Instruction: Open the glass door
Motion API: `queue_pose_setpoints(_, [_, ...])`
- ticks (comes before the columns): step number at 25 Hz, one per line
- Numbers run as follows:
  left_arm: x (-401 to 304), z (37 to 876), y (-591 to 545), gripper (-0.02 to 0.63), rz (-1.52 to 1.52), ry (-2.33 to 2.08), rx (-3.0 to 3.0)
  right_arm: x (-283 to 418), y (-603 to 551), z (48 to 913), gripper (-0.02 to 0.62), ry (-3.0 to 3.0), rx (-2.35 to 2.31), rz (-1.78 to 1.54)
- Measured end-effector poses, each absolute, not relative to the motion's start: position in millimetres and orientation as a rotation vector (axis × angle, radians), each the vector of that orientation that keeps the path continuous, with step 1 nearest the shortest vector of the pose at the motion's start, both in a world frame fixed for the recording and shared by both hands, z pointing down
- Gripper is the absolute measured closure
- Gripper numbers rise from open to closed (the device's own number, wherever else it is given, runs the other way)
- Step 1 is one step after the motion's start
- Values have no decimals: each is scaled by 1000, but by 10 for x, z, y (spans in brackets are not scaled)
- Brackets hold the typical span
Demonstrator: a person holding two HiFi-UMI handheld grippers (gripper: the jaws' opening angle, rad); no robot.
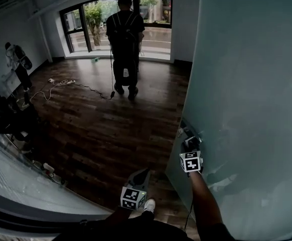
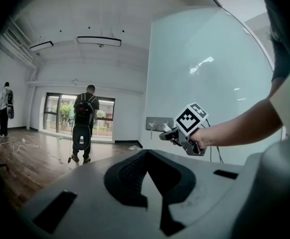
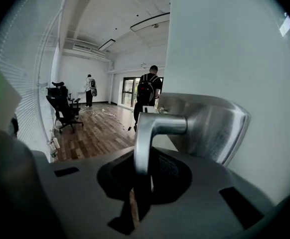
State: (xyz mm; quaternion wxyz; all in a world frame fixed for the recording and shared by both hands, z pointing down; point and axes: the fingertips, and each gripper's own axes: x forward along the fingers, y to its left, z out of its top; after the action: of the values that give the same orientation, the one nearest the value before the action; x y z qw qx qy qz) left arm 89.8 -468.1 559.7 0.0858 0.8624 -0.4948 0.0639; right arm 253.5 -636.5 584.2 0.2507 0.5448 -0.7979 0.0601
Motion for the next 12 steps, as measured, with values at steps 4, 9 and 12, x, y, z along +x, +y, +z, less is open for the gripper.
queue_pose_setpoints(4, [880,5595,-4887,600,192,-1454,2580,2839,-6614,5852,563,-2142,1517,197])
queue_pose_setpoints(9, [924,5558,-5112,600,201,-1445,2566,3286,-6925,5875,569,-2044,1571,185])
queue_pose_setpoints(12, [996,5522,-5236,600,212,-1420,2573,3518,-7093,5872,569,-2026,1577,227])
